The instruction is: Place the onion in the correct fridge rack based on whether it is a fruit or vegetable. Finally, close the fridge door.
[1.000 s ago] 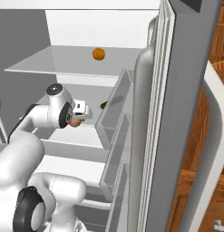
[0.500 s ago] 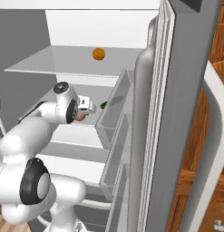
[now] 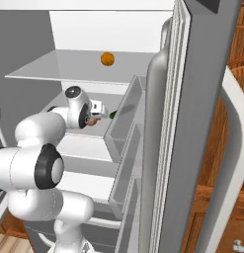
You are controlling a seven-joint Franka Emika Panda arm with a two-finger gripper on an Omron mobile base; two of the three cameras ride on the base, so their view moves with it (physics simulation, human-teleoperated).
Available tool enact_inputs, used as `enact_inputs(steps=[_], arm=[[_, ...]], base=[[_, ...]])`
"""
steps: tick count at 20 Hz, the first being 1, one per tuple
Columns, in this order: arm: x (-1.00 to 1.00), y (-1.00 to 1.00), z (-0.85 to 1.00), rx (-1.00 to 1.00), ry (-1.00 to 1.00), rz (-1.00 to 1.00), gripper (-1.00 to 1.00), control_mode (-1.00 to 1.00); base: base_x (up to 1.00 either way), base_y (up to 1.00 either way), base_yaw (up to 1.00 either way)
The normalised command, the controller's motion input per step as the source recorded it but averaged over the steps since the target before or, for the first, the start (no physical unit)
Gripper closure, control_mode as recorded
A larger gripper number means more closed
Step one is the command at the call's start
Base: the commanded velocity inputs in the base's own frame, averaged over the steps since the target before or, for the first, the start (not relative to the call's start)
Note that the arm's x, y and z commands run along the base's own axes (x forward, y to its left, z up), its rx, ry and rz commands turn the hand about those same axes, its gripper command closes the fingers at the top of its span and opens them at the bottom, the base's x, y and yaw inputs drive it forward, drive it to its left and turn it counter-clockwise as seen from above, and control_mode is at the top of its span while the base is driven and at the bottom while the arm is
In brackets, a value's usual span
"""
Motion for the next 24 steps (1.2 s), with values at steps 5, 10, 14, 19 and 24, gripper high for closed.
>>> enact_inputs(steps=[5, 10, 14, 19, 24], arm=[[0.27, 0.10, -0.38, 0.00, -0.06, 0.00, 1.00, -1.00], [0.05, 0.14, -0.48, 0.00, -0.06, 0.00, -1.00, -1.00], [0.09, 0.06, -0.31, 0.00, -0.02, 0.00, -1.00, -1.00], [-0.03, 0.01, -0.06, 0.00, -0.01, 0.00, -1.00, -1.00], [-0.38, 0.00, 0.08, 0.01, 0.00, 0.00, -1.00, -1.00]], base=[[0.00, 0.00, 0.00], [0.00, 0.00, 0.00], [0.00, 0.00, 0.00], [0.00, 0.00, 0.00], [0.00, 0.00, 0.00]])
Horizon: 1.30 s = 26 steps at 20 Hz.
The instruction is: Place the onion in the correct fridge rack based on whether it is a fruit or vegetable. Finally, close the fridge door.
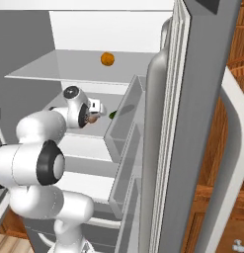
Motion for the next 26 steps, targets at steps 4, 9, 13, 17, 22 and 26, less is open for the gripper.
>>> enact_inputs(steps=[4, 9, 13, 17, 22, 26], arm=[[-0.71, 0.00, 0.27, 0.01, -0.01, 0.00, -1.00, -1.00], [-0.61, 0.00, 0.48, 0.00, -0.04, 0.00, -1.00, -1.00], [-0.91, 0.00, 0.23, 0.02, -0.01, -0.02, -1.00, -1.00], [-1.00, -0.02, 0.00, 0.06, 0.00, -0.01, -1.00, -1.00], [-1.00, -0.08, 0.00, 0.10, 0.00, 0.00, -1.00, -1.00], [-0.99, 0.00, 0.00, 0.08, 0.00, -0.01, -1.00, -1.00]], base=[[0.00, 0.00, 0.00], [0.00, 0.00, 0.00], [0.00, 0.00, 0.00], [0.00, 0.00, 0.00], [0.00, 0.00, 0.00], [0.00, 0.00, 0.00]])
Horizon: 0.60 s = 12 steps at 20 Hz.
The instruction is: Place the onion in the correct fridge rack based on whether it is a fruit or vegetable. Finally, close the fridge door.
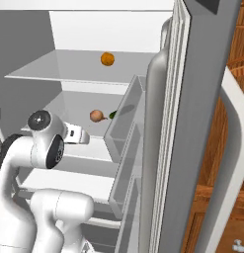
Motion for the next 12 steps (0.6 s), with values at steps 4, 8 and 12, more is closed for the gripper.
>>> enact_inputs(steps=[4, 8, 12], arm=[[-0.75, 0.00, 0.00, 0.01, -0.02, -0.06, -1.00, -1.00], [-0.12, 0.00, -0.06, 0.00, 0.02, -0.03, -1.00, -1.00], [-0.04, -0.03, -0.03, 0.00, 0.00, -0.01, -1.00, -1.00]], base=[[0.00, 0.00, 0.00], [0.00, 0.00, 0.00], [0.00, 0.00, 0.00]])
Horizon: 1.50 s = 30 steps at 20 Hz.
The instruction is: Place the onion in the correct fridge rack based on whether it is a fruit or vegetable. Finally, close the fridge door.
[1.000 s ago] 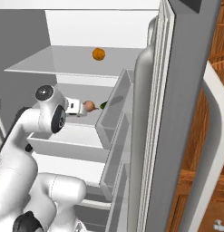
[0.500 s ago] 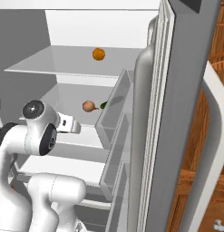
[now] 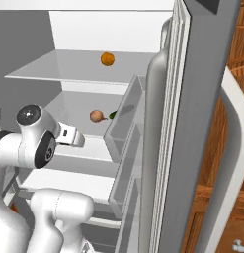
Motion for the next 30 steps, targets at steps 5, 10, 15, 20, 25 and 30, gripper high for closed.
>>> enact_inputs(steps=[5, 10, 15, 20, 25, 30], arm=[[-0.30, -0.11, 0.00, 0.02, -0.03, -0.01, -1.00, 1.00], [0.00, 0.00, 0.00, 0.00, 0.00, 0.00, -1.00, 1.00], [0.00, 0.00, 0.00, 0.00, 0.00, 0.00, -1.00, 1.00], [0.00, 0.00, 0.00, 0.00, 0.00, 0.00, -1.00, 1.00], [0.00, 0.00, 0.00, 0.00, 0.00, 0.00, -1.00, 1.00], [0.00, 0.00, 0.00, 0.00, 0.00, 0.00, -1.00, 1.00]], base=[[-0.60, -0.14, -0.02], [-0.77, -0.02, -0.05], [-0.20, -0.06, -0.02], [-0.38, -0.12, -0.01], [-0.47, -0.02, -0.03], [0.00, 0.00, 0.00]])
